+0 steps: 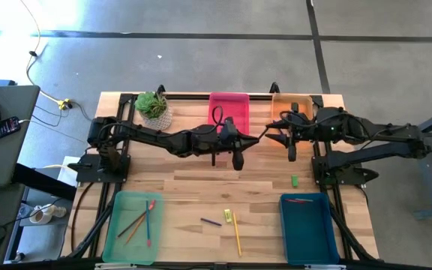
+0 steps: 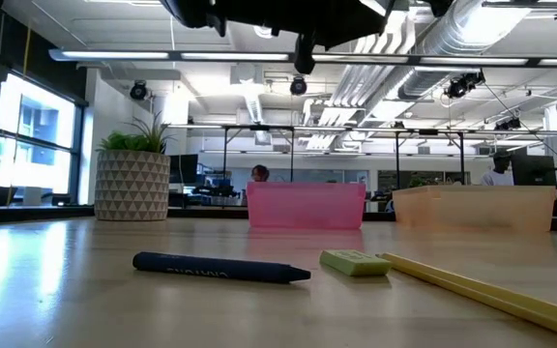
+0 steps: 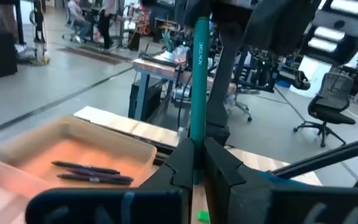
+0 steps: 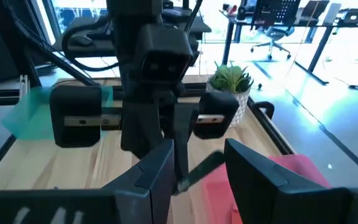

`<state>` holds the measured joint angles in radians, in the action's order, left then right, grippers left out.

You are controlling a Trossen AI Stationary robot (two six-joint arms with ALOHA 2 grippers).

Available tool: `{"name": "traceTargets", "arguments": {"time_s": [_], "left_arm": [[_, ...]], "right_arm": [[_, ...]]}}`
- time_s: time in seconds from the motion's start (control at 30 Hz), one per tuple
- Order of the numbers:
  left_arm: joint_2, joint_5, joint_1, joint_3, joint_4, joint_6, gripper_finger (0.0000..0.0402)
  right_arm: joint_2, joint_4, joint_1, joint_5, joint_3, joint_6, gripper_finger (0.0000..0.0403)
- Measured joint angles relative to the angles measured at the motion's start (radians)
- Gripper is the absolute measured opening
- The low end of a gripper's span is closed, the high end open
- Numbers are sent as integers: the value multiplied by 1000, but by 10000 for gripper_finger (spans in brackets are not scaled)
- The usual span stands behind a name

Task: Sort crayons/erasers/pens/pencils in bins
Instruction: Put the green crayon into the blue bin

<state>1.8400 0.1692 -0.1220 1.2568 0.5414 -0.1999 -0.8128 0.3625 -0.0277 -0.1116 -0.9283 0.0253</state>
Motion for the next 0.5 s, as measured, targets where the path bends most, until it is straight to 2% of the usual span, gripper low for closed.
{"name": "traceTargets", "arguments": {"time_s": [0.3,0.4,0.5], "left_arm": [[0,11,-3,0,24,57,3],[0,23,-3,0,24,65,3],[0,31,-3,0,22,73,3]], "right_arm": [[-62,-41,-44,15,0,-4,130],[-67,-35,-53,16,0,-21,110],[-67,-31,-60,17,0,-22,72]]}}
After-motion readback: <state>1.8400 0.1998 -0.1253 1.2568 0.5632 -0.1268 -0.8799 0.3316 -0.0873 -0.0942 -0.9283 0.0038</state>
